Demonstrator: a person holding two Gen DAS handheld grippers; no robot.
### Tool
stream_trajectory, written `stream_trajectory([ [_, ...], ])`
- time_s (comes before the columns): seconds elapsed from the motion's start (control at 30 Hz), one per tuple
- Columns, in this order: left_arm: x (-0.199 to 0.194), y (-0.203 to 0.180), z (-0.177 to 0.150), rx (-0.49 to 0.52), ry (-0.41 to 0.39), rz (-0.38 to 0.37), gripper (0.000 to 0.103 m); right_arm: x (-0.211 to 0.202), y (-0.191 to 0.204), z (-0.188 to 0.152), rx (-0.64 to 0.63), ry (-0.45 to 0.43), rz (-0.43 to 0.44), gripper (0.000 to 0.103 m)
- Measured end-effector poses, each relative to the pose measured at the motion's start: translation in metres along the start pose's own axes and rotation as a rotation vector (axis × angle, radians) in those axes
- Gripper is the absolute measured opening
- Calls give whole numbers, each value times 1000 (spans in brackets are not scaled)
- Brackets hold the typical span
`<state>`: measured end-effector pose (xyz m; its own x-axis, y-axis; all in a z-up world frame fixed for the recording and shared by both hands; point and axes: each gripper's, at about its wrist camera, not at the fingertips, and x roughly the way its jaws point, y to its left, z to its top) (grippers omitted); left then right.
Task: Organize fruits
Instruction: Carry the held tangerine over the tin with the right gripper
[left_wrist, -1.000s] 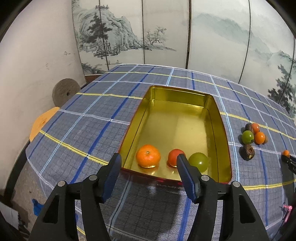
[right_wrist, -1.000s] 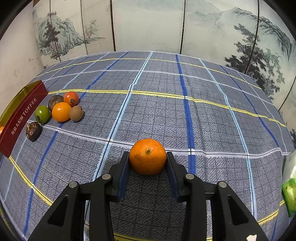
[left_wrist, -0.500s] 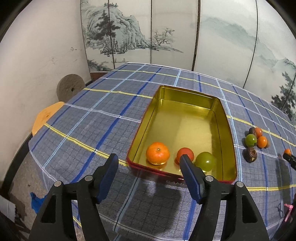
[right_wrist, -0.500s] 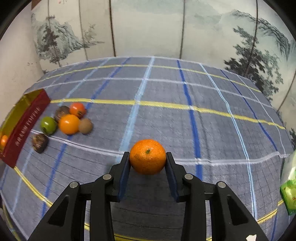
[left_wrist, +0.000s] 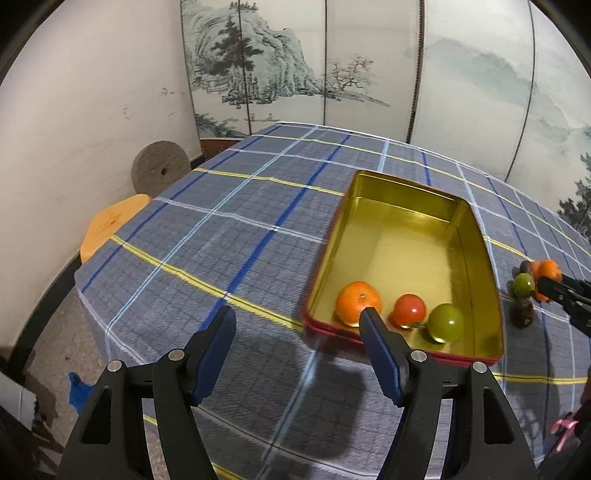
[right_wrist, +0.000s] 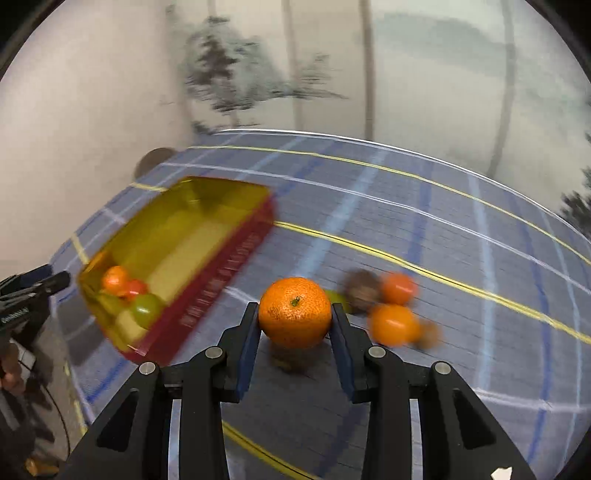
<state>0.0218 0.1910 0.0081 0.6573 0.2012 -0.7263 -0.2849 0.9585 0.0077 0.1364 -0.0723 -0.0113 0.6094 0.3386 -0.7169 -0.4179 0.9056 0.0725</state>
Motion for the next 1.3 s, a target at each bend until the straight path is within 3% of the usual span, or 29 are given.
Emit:
stream_trajectory([
  [0.27,8,20,-1,-35,23,41,70,35,69,22,-118,34,79,34],
  [0.57,17,35,-6,-68,55,56,70,66,113,33,-228,76,97,35],
  [1.3,20,43,-9,-79,71,63,70,93,129,24,-283,128,80,35],
])
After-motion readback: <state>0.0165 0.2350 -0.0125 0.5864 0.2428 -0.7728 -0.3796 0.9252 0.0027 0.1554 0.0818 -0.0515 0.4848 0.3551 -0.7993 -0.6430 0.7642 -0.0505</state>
